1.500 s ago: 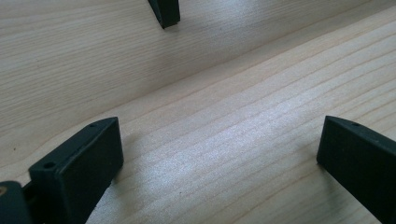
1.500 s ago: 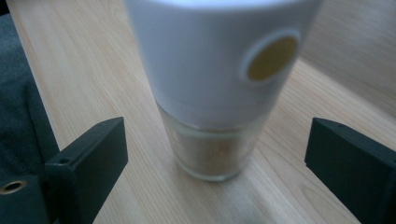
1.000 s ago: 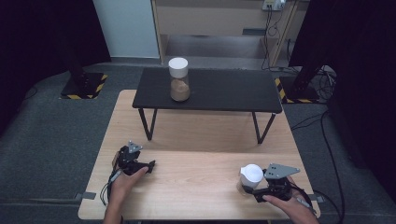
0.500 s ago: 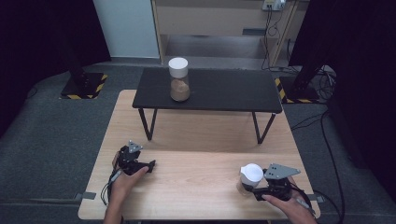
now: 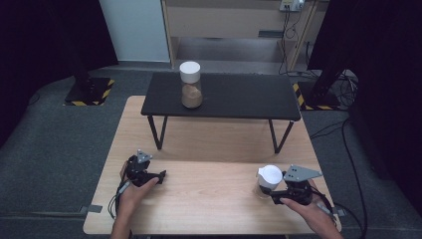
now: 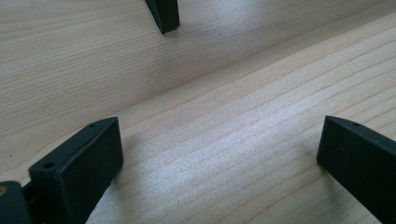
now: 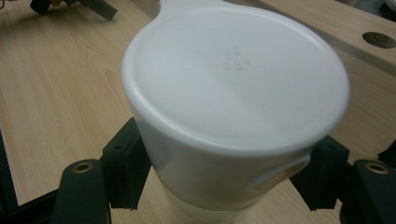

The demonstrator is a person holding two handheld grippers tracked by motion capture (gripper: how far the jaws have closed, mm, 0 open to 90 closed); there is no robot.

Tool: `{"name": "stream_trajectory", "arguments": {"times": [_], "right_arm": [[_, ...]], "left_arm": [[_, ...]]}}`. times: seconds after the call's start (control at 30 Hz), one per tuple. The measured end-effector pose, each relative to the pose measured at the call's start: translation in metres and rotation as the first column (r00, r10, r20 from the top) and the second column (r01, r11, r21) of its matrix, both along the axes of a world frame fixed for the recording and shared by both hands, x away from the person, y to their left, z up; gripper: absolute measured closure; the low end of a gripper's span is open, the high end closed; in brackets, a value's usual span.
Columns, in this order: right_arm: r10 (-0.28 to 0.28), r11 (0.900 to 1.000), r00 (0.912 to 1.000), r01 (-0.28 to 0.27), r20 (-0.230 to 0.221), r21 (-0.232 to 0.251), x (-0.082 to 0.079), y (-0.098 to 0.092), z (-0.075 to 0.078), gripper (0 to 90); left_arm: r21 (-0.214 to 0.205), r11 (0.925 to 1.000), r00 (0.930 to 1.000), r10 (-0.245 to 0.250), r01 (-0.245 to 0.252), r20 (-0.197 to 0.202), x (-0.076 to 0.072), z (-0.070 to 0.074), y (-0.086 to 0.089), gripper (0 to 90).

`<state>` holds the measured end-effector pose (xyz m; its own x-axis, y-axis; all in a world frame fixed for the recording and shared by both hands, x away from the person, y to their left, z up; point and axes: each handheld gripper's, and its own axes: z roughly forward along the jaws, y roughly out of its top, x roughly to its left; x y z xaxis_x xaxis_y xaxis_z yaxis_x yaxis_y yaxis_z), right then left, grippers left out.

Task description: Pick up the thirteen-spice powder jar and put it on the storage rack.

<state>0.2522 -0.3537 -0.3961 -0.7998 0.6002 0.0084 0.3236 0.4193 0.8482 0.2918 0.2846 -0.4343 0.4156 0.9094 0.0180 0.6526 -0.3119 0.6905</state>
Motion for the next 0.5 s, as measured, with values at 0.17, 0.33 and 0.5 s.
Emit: {"name": "stream_trajectory", "arguments": {"times": [0.17, 0.33, 0.5], "right_arm": [[-0.012, 0.9999, 0.9999, 0.012, -0.008, 0.008, 0.008, -0.001, 0.004, 31.4], [-0.022, 0.9995, 0.9996, 0.022, -0.016, 0.022, 0.016, -0.003, 0.011, 31.4], [-0.030, 0.9994, 0.9994, 0.030, -0.019, 0.018, 0.025, -0.002, 0.022, 31.3]], "left_arm": [[-0.001, 1.0000, 1.0000, 0.000, 0.000, 0.003, 0.000, 0.000, 0.000, 0.0], [-0.003, 1.0000, 1.0000, 0.002, -0.002, 0.006, -0.001, -0.001, 0.000, 0.0], [-0.003, 1.0000, 1.0000, 0.002, -0.002, 0.006, -0.001, -0.001, 0.000, 0.0]]}}
